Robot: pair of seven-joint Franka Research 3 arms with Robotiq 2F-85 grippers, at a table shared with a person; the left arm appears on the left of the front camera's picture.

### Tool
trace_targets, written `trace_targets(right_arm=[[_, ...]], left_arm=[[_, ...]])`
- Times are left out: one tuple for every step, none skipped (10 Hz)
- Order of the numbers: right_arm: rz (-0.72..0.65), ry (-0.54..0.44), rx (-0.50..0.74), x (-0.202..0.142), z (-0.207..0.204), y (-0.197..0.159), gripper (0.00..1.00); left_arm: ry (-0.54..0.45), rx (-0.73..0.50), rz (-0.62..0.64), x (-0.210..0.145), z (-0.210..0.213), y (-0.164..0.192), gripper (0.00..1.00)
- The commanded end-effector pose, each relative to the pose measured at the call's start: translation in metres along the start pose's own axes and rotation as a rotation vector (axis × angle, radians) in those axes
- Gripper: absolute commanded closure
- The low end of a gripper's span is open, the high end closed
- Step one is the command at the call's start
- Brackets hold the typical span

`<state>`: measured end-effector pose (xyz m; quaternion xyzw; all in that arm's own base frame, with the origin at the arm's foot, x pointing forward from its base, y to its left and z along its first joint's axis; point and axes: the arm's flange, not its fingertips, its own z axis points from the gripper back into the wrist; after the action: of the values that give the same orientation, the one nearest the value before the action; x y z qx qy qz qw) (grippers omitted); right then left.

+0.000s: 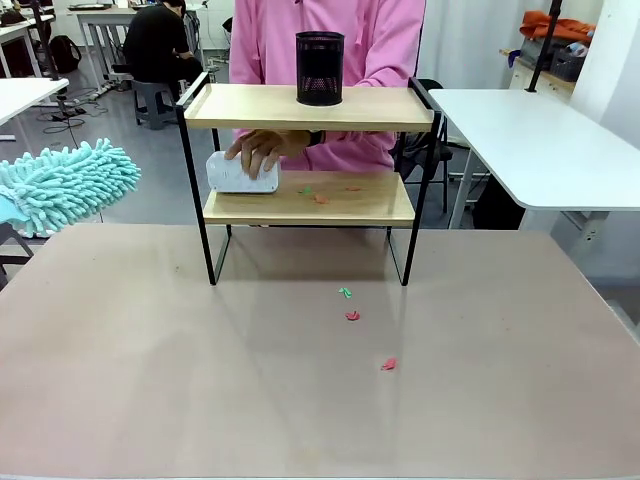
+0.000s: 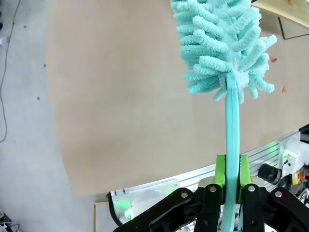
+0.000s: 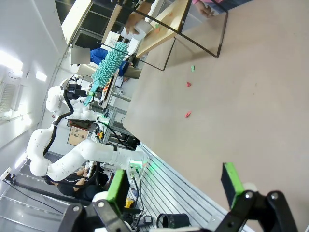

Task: Clean the shelf.
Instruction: Clean the remaining tier of the Shelf with the Duster once objects are removed.

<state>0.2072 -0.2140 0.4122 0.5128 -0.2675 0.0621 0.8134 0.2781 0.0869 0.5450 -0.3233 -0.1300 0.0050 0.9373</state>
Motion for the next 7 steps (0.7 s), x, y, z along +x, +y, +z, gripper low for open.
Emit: trace_targets(right_arm=[[0.026,-0.019,0.014,0.003,0.000,0.001,0.00],[0.026,-0.019,0.014,0.003,0.000,0.001,0.00],[0.026,-0.019,0.014,0.003,0.000,0.001,0.00],[0.026,-0.019,0.014,0.003,0.000,0.001,0.00],[0.026,-0.019,0.014,0.003,0.000,0.001,0.00],[0.026,-0.019,0.014,0.003,0.000,0.001,0.00],[0.026,-0.019,0.014,0.003,0.000,0.001,0.00]], left_arm=[[0.003,-0.006,-0.019,-0.002,0.001,0.003,0.88],[0.003,-0.006,-0.019,-0.002,0.001,0.003,0.88],[0.003,-0.006,-0.019,-0.002,0.001,0.003,0.88],[0.003,-0.006,-0.019,-0.002,0.001,0.003,0.88],[0.000,0.000,0.000,0.000,0.000,0.000,0.88],[-0.019,-0.048,-0.074,-0.025,0.021,-0.018,0.88],[-0.034,-0.086,-0.137,-0.053,0.045,-0.032,0.88]])
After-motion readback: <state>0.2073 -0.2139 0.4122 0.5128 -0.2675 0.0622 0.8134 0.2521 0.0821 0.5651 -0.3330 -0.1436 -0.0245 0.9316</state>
